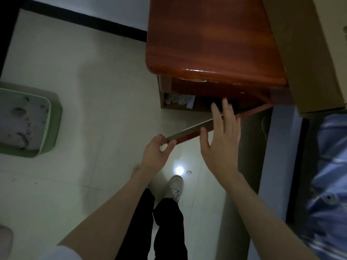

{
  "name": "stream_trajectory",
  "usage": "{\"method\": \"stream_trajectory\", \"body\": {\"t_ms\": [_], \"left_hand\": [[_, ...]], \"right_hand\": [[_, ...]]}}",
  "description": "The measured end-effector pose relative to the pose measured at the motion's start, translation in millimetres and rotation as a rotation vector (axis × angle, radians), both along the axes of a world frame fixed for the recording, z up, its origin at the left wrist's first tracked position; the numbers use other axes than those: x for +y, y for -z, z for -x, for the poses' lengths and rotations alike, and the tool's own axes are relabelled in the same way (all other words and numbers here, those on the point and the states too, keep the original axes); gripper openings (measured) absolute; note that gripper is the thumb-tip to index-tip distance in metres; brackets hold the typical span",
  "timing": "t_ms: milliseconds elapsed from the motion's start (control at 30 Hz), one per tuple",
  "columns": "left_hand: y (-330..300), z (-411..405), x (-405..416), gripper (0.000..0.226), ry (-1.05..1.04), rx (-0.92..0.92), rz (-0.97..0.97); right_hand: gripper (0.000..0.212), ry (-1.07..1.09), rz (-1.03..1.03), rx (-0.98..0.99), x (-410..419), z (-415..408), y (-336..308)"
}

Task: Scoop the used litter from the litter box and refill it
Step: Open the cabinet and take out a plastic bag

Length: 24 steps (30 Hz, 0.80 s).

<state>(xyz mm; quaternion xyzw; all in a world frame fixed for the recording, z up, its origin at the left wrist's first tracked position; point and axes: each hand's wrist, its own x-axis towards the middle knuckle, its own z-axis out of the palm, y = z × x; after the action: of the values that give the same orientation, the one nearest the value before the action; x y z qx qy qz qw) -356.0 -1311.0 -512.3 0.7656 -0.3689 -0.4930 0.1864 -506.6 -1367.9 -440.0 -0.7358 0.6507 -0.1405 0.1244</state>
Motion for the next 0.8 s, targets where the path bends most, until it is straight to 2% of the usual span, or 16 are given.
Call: {"method": "stream_trajectory", "body": {"t_ms": [133, 200, 333, 433, 633, 700, 800], "left_hand": [[-8.7, 21.7, 32.2, 0.030, -0.006, 0.031, -0.067], [-10.7, 30.3, 43.6, 0.024, -0.032, 0.066, -0.091], [-8.8, 43.9, 59.6, 0.025, -0.022, 0.128, -0.152], [-6.0, 58.4, 71.5, 0.034, 0.049, 0.136, -0.179], [-2.0, 84.0, 83.5, 0.033, 0.400, 0.134, -0.220], [-4.9, 84.4, 81.7, 0.039, 0.500, 0.124, -0.191], [-7.9, 73.6, 75.7, 0.053, 0.655, -0.009, -0.069]], "right_hand": [[0.066, 0.492, -0.649, -0.238, 26.0, 25.5, 21.5], [0.064, 0.573, -0.795, -0.326, 32.2, 28.6, 30.6], [0.047, 0.681, -0.800, -0.471, 45.9, 23.9, 42.2], [0.027, 0.861, -0.791, -0.615, 55.8, 29.0, 45.4], [0.028, 0.895, -0.756, -0.483, 78.4, 58.0, 38.0], [0.027, 0.909, -0.765, -0.489, 79.3, 61.8, 37.2], [0.020, 0.901, -0.765, -0.468, 77.8, 61.4, 38.8]]}}
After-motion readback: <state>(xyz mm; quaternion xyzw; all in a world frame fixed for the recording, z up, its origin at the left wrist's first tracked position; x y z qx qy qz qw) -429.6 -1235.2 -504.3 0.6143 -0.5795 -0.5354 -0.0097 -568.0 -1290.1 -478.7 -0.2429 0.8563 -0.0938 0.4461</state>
